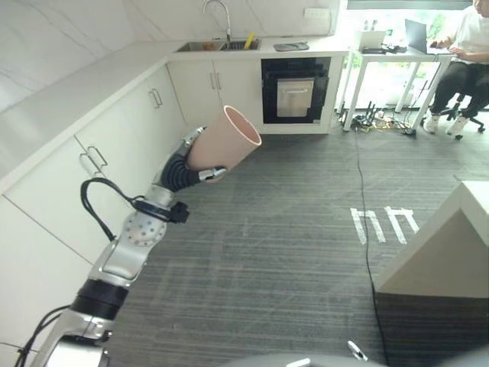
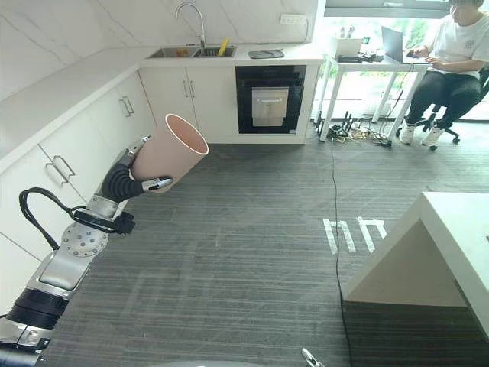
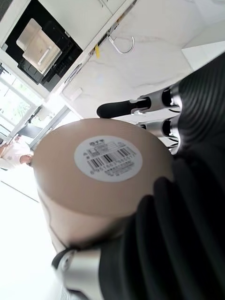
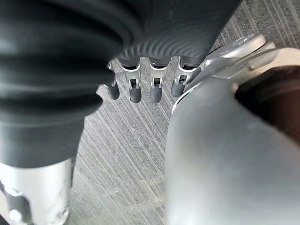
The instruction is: Place the dishes in the dishwasher.
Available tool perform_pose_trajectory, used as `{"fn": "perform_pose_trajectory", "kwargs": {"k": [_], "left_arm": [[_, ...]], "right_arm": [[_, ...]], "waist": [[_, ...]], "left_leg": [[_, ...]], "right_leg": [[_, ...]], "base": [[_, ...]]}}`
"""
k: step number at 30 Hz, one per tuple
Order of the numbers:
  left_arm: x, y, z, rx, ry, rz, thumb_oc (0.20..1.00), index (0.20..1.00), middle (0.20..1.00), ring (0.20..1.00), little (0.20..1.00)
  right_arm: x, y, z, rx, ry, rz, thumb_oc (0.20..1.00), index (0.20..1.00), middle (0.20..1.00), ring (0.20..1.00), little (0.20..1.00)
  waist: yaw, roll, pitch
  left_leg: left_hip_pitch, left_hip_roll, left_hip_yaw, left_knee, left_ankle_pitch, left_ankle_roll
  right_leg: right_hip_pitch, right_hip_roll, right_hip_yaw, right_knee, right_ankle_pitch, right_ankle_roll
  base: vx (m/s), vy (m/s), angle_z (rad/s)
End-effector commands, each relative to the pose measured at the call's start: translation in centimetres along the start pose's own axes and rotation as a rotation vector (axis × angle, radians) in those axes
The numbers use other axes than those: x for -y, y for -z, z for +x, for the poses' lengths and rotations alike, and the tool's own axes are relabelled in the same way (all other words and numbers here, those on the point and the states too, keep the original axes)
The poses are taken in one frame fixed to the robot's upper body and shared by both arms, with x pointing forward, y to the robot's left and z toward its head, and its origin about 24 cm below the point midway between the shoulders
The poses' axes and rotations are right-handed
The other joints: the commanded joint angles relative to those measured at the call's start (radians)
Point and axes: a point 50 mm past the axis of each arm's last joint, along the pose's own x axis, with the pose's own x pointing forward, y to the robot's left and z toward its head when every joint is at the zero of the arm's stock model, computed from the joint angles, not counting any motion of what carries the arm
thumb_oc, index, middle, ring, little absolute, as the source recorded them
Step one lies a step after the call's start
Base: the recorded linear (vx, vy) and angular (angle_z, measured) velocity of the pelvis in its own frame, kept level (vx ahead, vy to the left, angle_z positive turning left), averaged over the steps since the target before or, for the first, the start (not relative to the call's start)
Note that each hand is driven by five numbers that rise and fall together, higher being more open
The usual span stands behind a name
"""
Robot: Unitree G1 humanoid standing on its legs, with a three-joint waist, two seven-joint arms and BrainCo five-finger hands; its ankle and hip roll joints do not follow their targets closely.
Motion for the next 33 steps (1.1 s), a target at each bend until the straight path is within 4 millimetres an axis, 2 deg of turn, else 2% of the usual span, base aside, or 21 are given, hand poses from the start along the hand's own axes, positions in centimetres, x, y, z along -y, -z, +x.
{"fn": "perform_pose_trajectory", "kwargs": {"k": [1, 2, 4, 6, 10, 13, 17, 19, 20, 21, 22, 23, 25, 27, 29, 31, 32, 33], "left_arm": [[-2.2, -2.6, 2.5, 0.14, -0.103, 0.017, 0.2, 0.2, 0.2, 0.2, 0.2], [-0.6, -2.7, 3.5, 0.154, -0.118, -0.009, 0.2, 0.2, 0.2, 0.2, 0.2], [-0.6, -2.5, 3.3, 0.127, -0.129, 0.0, 0.2, 0.2, 0.2, 0.2, 0.2], [-1.2, -1.9, 3.5, 0.079, -0.162, 0.003, 0.2, 0.2, 0.2, 0.2, 0.2], [-1.1, -1.9, 3.5, 0.077, -0.141, 0.013, 0.2, 0.2, 0.2, 0.2, 0.2], [-1.1, -1.8, 3.5, 0.065, -0.13, 0.019, 0.2, 0.2, 0.2, 0.2, 0.2], [-1.4, -1.3, 3.4, 0.039, -0.143, 0.043, 0.2, 0.2, 0.2, 0.2, 0.2], [-1.6, -1.0, 3.2, 0.029, -0.154, 0.065, 0.2, 0.2, 0.2, 0.2, 0.2], [-1.7, -1.0, 3.1, 0.035, -0.161, 0.073, 0.2, 0.2, 0.2, 0.2, 0.2], [-1.7, -1.0, 3.0, 0.038, -0.162, 0.074, 0.2, 0.2, 0.2, 0.2, 0.2], [-1.9, -1.0, 2.9, 0.045, -0.165, 0.074, 0.2, 0.2, 0.2, 0.2, 0.2], [-2.1, -1.1, 2.8, 0.053, -0.169, 0.079, 0.2, 0.2, 0.2, 0.2, 0.2], [-2.2, -1.1, 2.6, 0.057, -0.174, 0.076, 0.2, 0.2, 0.2, 0.2, 0.2], [-2.3, -1.0, 2.4, 0.054, -0.176, 0.071, 0.2, 0.2, 0.2, 0.2, 0.2], [-2.3, -0.8, 2.2, 0.049, -0.176, 0.074, 0.2, 0.2, 0.2, 0.2, 0.2], [-2.1, -0.5, 2.1, 0.049, -0.174, 0.071, 0.2, 0.2, 0.2, 0.2, 0.2], [-1.9, -0.4, 2.0, 0.05, -0.169, 0.076, 0.2, 0.2, 0.2, 0.2, 0.2], [-1.5, -0.4, 1.8, 0.052, -0.155, 0.089, 0.2, 0.2, 0.2, 0.2, 0.2]], "right_arm": [[-0.6, -1.4, 0.5, 0.01, -0.028, -0.016, 1.0, 1.0, 1.0, 1.0, 1.0], [-3.5, -2.8, 1.2, 0.084, -0.149, 0.176, 1.0, 1.0, 1.0, 1.0, 1.0], [-3.3, -2.8, 1.1, 0.106, -0.161, 0.271, 1.0, 1.0, 1.0, 1.0, 1.0], [-2.6, -2.1, 1.0, 0.046, -0.141, 0.212, 1.0, 1.0, 1.0, 1.0, 1.0], [-1.5, -1.6, 0.8, 0.019, -0.077, 0.158, 1.0, 1.0, 1.0, 1.0, 1.0], [-0.9, -1.7, 0.7, 0.011, -0.027, 0.089, 1.0, 1.0, 1.0, 1.0, 1.0], [-1.1, -2.3, 0.8, 0.027, -0.016, 0.022, 1.0, 1.0, 1.0, 1.0, 1.0], [-1.3, -2.9, 0.9, 0.033, -0.019, -0.035, 1.0, 1.0, 1.0, 1.0, 1.0], [-1.3, -3.5, 0.9, 0.047, -0.018, -0.068, 1.0, 1.0, 1.0, 1.0, 1.0], [-1.3, -3.7, 0.9, 0.054, -0.017, -0.076, 1.0, 1.0, 1.0, 1.0, 1.0], [-1.1, -4.2, 0.8, 0.062, -0.013, -0.079, 1.0, 1.0, 1.0, 1.0, 1.0], [-0.8, -4.7, 0.7, 0.069, -0.011, -0.082, 1.0, 1.0, 1.0, 1.0, 1.0], [-0.7, -5.1, 0.7, 0.068, -0.008, -0.1, 1.0, 1.0, 1.0, 1.0, 1.0], [-0.4, -5.2, 0.6, 0.057, -0.003, -0.135, 1.0, 1.0, 1.0, 1.0, 1.0], [0.1, -5.0, 0.3, 0.048, 0.006, -0.142, 1.0, 1.0, 1.0, 1.0, 1.0], [0.7, -4.8, 0.1, 0.041, 0.012, -0.149, 1.0, 1.0, 1.0, 1.0, 1.0], [0.7, -4.7, 0.1, 0.036, 0.016, -0.147, 1.0, 1.0, 1.0, 1.0, 1.0], [0.6, -4.3, 0.2, 0.024, 0.025, -0.135, 1.0, 1.0, 1.0, 1.0, 1.0]], "waist": [[0.011, 0.007, -0.004], [-0.015, 0.016, 0.032], [-0.012, 0.012, 0.026], [-0.017, 0.011, 0.018], [-0.01, 0.009, 0.007], [-0.006, 0.01, -0.001], [-0.009, 0.008, 0.002], [-0.008, 0.0, 0.02], [-0.001, -0.011, 0.045], [0.002, -0.014, 0.055], [0.016, -0.021, 0.084], [0.026, -0.017, 0.105], [0.034, -0.007, 0.117], [0.047, 0.003, 0.12], [0.052, 0.009, 0.12], [0.048, 0.016, 0.117], [0.049, 0.016, 0.112], [0.056, 0.013, 0.108]], "left_leg": [[0.004, -0.028, 0.045, 0.001, -0.038, 0.015], [0.033, -0.075, -0.003, 0.001, -0.051, 0.062], [0.032, -0.076, -0.01, 0.001, -0.051, 0.061], [0.033, -0.065, 0.013, 0.001, -0.047, 0.051], [0.025, -0.045, 0.027, 0.001, -0.04, 0.033], [0.015, -0.036, 0.025, 0.001, -0.035, 0.023], [0.016, -0.031, 0.014, 0.001, -0.025, 0.02], [0.014, -0.042, 0.019, 0.054, -0.044, 0.027], [-0.03, -0.051, 0.023, 0.163, -0.063, 0.031], [-0.057, -0.051, 0.023, 0.218, -0.061, 0.029], [-0.13, -0.048, 0.005, 0.317, -0.008, 0.015], [-0.184, -0.034, -0.005, 0.336, 0.041, -0.003], [-0.209, -0.008, 0.005, 0.255, 0.091, -0.022], [-0.232, 0.031, 0.015, 0.129, 0.181, -0.05], [-0.26, 0.068, 0.028, 0.065, 0.25, -0.083], [-0.262, 0.082, 0.058, 0.045, 0.262, -0.095], [-0.249, 0.08, 0.076, 0.029, 0.243, -0.089], [-0.228, 0.059, 0.065, 0.024, 0.208, -0.07]], "right_leg": [[-0.05, 0.042, -0.035, 0.0, 0.065, -0.005], [-0.051, 0.098, 0.016, 0.052, 0.038, -0.046], [-0.04, 0.102, 0.017, 0.037, 0.042, -0.048], [-0.028, 0.099, 0.004, 0.016, 0.044, -0.048], [-0.024, 0.098, -0.01, 0.0, 0.045, -0.046], [-0.026, 0.106, -0.007, 0.0, 0.04, -0.048], [-0.024, 0.119, 0.009, 0.0, 0.038, -0.059], [-0.021, 0.12, 0.023, 0.017, 0.029, -0.07], [-0.021, 0.115, 0.033, 0.039, 0.024, -0.079], [-0.02, 0.115, 0.036, 0.046, 0.023, -0.084], [-0.01, 0.119, 0.05, 0.054, 0.024, -0.094], [0.002, 0.129, 0.064, 0.055, 0.019, -0.1], [0.024, 0.137, 0.066, 0.043, 0.009, -0.101], [0.053, 0.136, 0.051, 0.018, 0.005, -0.1], [0.068, 0.133, 0.035, 0.01, 0.001, -0.101], [0.07, 0.137, 0.022, 0.027, -0.018, -0.102], [0.07, 0.134, 0.015, 0.042, -0.029, -0.101], [0.079, 0.125, 0.021, 0.081, -0.062, -0.097]], "base": [[0.04, -0.045, -0.14], [0.04, -0.063, -0.11], [0.03, -0.1, -0.01], [0.01, -0.127, 0.01], [0.0, -0.098, -0.01], [0.02, -0.138, 0.01], [0.02, -0.085, 0.05], [0.01, -0.096, 0.04], [-0.01, -0.078, 0.0], [-0.01, -0.091, -0.02], [0.06, -0.032, -0.05], [0.13, 0.018, -0.11], [0.25, 0.127, -0.16], [0.32, 0.165, -0.06], [0.35, 0.182, 0.03], [0.33, 0.182, -0.06], [0.4, 0.229, -0.09], [0.42, 0.241, -0.13]]}}
